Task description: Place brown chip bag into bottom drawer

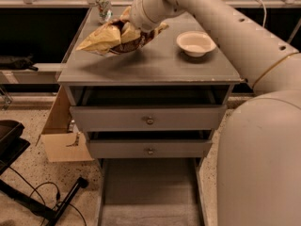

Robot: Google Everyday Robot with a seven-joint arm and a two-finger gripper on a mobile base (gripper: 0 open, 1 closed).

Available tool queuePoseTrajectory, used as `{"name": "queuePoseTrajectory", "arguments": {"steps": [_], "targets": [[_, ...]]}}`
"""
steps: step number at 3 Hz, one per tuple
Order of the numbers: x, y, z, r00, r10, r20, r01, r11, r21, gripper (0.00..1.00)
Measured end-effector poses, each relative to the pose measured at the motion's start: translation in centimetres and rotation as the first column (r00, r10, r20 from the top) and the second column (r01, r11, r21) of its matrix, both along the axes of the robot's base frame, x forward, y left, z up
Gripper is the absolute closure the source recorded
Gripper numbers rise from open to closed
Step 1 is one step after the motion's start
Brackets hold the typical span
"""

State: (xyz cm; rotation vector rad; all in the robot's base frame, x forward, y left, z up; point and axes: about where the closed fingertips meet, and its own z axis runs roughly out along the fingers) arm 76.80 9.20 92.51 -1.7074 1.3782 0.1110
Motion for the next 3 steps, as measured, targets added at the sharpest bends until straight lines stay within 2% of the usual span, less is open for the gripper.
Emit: {"name": "queuePoseTrajectory", "arguments": {"steps": [1,2,3], "targets": [[-3.7,-2.0,5.2,0.9983,0.015,0.057,-0.013,0.999,-0.033,1.0],[-9.0,-4.3,10.2,0.994,0.009,0.109,-0.003,0.999,-0.051,1.0],[-14.9,-7.4,13.1,0.9918,-0.053,0.116,0.056,0.998,-0.021,1.0]]}}
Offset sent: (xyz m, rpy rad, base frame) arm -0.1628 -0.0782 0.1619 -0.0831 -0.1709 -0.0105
